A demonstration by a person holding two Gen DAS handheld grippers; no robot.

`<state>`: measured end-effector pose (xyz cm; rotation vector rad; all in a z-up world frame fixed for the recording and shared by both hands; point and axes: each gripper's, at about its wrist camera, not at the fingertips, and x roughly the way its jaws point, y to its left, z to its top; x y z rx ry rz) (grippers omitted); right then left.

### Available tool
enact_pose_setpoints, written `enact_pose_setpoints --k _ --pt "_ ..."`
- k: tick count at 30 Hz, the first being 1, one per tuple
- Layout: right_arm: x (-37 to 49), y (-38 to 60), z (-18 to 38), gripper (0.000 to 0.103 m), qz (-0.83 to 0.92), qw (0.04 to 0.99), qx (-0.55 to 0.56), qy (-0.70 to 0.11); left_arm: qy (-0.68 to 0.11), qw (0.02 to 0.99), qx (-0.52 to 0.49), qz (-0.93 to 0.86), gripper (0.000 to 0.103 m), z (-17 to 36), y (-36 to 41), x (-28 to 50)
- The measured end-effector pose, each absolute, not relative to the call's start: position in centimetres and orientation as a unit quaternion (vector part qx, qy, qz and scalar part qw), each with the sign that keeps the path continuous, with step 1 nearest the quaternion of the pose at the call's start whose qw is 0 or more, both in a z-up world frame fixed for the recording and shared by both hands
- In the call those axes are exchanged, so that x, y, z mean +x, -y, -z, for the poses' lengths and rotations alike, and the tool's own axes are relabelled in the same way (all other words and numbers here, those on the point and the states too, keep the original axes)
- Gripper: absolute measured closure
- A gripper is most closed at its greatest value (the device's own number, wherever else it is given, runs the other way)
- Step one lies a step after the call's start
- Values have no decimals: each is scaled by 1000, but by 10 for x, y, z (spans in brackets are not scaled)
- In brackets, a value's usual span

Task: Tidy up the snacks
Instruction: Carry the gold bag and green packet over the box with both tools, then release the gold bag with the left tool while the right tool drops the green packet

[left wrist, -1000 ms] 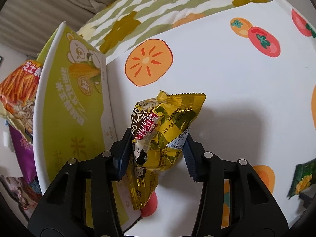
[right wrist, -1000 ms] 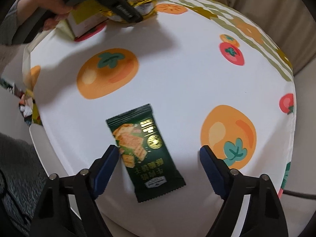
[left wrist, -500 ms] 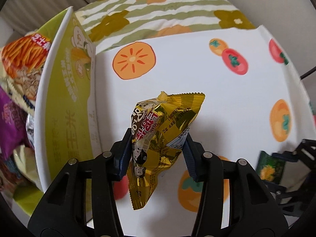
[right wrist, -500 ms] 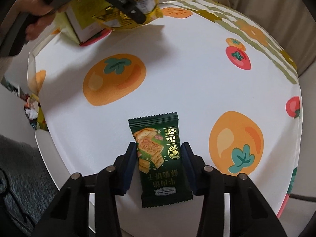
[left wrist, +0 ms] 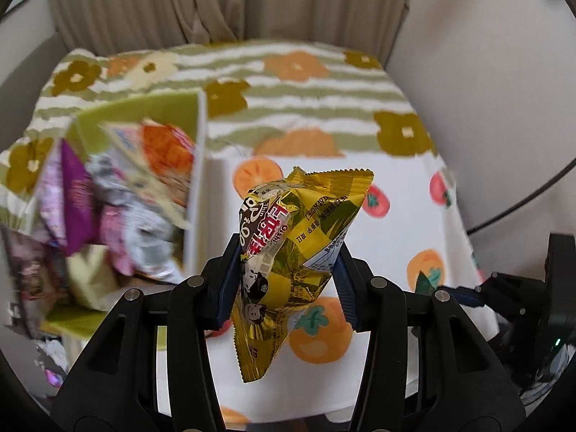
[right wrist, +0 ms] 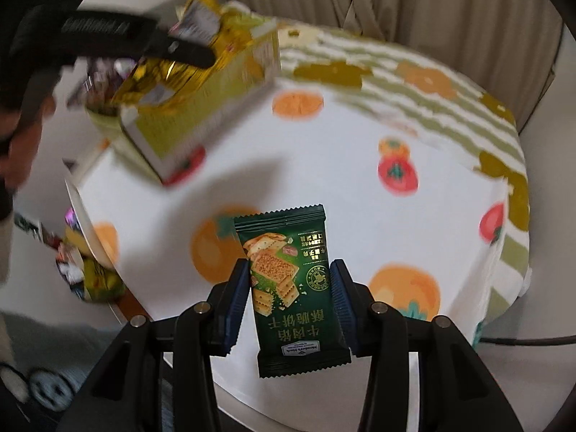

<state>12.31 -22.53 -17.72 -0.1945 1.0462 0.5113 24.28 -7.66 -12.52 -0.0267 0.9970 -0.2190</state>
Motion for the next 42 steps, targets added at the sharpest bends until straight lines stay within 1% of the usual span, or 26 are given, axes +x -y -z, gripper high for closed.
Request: enact_pose_setpoints --k 4,8,13,18,20,21,22,23,24,25,31,36,42 --pt "135 197 128 61 -247 850 -74 -460 -458 885 -21 81 59 94 41 237" --pt "147 165 97 61 -251 863 -64 -433 -448 891 -35 62 59 76 -7 240" --pt "167 112 74 61 -262 870 -29 -416 -461 885 -35 48 59 78 -53 256" --pt "186 70 71 61 -265 871 -13 -414 -485 872 -37 58 59 97 -90 277" --pt "193 55 73 61 -263 868 -5 -421 -493 866 -41 72 55 105 -96 283" --pt "196 49 76 61 -261 867 -2 -424 -495 864 -41 77 47 107 -98 285" --pt "197 44 77 61 -258 867 0 -426 -493 865 -39 80 30 108 -101 287" --pt "199 38 80 61 -254 866 3 -431 -489 868 -37 82 20 107 -103 287" --pt "201 34 81 61 -251 865 6 -434 -482 871 -36 84 6 105 -105 287" --pt "203 30 83 62 -247 865 10 -436 -472 876 -36 88 3 102 -109 286" --pt "203 20 92 61 -220 866 24 -449 -447 890 -27 88 3 83 -134 274" --pt "201 9 99 61 -202 866 38 -456 -439 895 -25 79 3 83 -151 268" --pt "213 -12 105 61 -206 863 43 -459 -437 896 -48 68 3 83 -170 262"
